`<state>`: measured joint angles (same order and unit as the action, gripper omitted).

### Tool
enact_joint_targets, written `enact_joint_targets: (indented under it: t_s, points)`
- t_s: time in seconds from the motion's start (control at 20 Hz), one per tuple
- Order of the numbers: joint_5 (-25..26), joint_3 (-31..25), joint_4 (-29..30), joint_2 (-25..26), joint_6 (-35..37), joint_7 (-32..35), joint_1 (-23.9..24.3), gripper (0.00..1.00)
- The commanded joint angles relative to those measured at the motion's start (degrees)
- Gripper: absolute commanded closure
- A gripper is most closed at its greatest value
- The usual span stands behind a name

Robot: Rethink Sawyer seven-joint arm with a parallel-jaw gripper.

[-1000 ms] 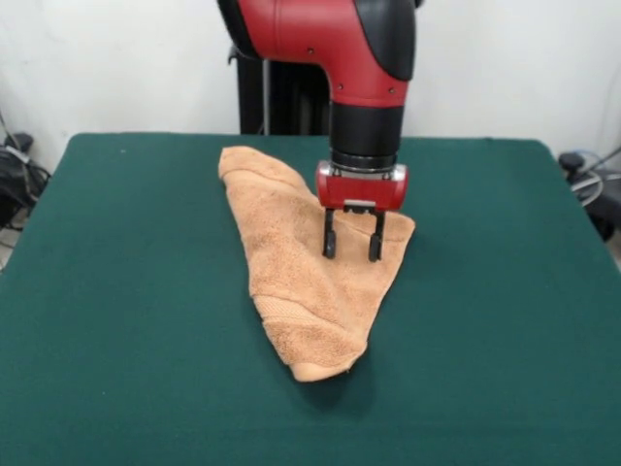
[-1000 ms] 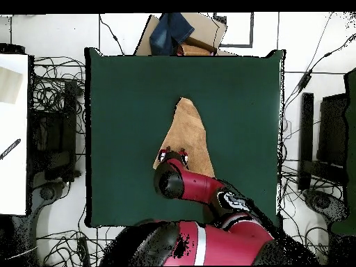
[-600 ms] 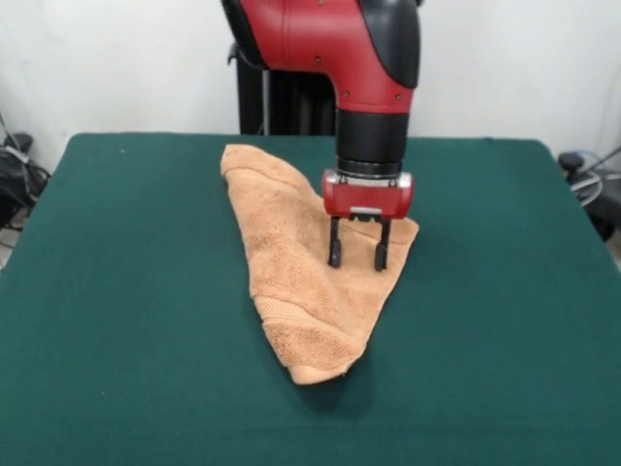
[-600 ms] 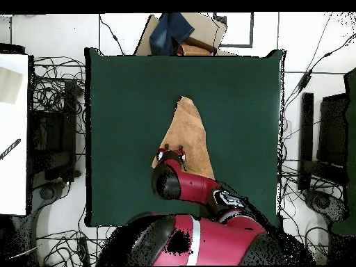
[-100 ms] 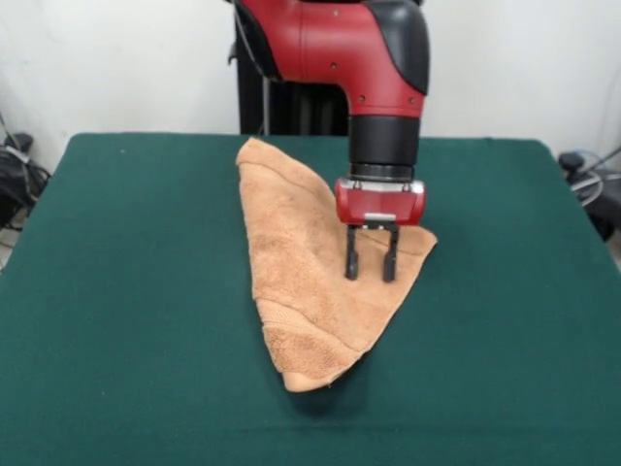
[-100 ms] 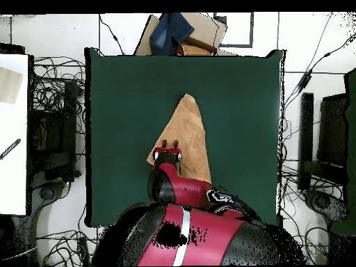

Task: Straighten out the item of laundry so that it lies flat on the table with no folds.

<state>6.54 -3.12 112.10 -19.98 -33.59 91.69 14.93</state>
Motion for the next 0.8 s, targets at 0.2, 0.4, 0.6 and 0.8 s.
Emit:
enact_joint_targets:
  t_s: [0.2, 0.4, 0.6, 0.8]
  points:
    - [2.29, -4.23, -4.51, 2.37, -0.78, 11.51, 0.09, 1.0]
    - [2.37, -4.8, -4.76, 1.36, 2.84, 10.71, 0.56, 1.0]
    - [1.2, -4.12, -4.16, 0.05, 4.1, 10.3, -0.16, 1.0]
    - [-1.45, -4.24, -2.17, -2.72, 7.41, 11.07, -0.64, 1.0]
